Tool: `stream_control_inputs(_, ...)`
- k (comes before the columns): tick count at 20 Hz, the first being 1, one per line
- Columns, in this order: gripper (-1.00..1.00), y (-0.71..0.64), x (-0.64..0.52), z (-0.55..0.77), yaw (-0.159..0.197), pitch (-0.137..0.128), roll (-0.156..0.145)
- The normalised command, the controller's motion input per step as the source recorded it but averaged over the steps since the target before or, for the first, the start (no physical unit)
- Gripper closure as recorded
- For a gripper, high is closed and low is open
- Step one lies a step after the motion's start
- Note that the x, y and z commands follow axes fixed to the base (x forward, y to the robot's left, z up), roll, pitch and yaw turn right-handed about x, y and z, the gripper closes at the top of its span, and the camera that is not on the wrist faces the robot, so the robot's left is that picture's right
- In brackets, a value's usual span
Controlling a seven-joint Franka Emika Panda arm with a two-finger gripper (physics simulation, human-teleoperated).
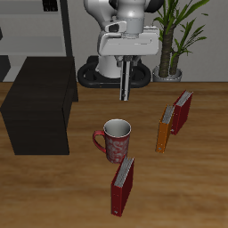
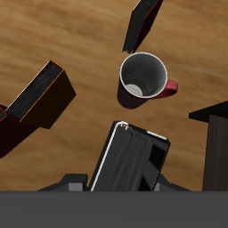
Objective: Place the striped book in the top region of the shelf
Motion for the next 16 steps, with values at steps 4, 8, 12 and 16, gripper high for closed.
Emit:
stream_control_inputs(4, 1.00, 0.05, -0.05, 0.01, 0.074, -0.009, -0.094)
stream_control_inputs(8, 1.00, -0.05, -0.04, 0.00, 0.069, -0.012, -0.124)
stream_control_inputs(12, 1.00, -0.17, 0.06, 0.05, 0.011, -0.009, -0.130)
stream_control_inputs(16, 1.00, -0.25, 0.16, 0.03, 0.022, -0.009, -0.165)
